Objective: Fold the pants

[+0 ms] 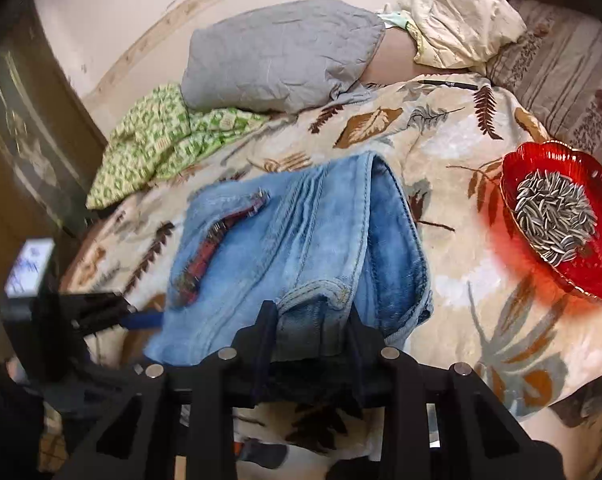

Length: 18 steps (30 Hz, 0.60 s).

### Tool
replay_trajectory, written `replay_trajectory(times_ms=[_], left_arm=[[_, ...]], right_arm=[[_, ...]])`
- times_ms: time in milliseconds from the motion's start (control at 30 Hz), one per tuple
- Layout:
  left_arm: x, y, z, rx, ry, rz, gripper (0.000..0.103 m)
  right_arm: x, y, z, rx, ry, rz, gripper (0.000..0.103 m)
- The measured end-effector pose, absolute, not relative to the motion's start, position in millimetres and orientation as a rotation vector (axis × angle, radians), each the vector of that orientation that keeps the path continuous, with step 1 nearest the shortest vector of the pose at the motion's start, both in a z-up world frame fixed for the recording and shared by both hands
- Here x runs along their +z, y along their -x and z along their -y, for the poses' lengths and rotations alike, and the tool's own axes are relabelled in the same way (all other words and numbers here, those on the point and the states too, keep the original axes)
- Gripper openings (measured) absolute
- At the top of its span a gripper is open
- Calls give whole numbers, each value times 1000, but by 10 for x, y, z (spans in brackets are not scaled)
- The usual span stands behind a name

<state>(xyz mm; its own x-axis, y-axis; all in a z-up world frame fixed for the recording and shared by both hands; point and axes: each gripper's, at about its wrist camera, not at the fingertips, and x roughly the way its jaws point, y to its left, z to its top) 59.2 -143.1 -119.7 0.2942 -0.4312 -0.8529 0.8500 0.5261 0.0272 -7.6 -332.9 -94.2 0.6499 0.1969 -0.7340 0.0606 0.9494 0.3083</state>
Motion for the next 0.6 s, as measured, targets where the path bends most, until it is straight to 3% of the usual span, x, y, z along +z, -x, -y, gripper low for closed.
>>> replay_trajectory(times_ms=[67,167,267,433,600], left_arm=[[-1221,-600,1388,-927,-529,-948,17],[-1388,-655,1292,-906,-504,-1011,10],[-1441,-730,1219,-916,-410,-1039,10],[-1406,-669,1284,-900,-477,-1022,11],[-1358,-634,1233,-882,-450,-993,17]], right_arm=[[-1042,81,3369,64,-306,-888,31],[-1242,84,3467,48,-301,-912,30],[-1299,98,3486,52,-301,-902,30],[-1277,106,3446,34,-257,-897,30],[-1220,132,3333,0,-188,-883,33]])
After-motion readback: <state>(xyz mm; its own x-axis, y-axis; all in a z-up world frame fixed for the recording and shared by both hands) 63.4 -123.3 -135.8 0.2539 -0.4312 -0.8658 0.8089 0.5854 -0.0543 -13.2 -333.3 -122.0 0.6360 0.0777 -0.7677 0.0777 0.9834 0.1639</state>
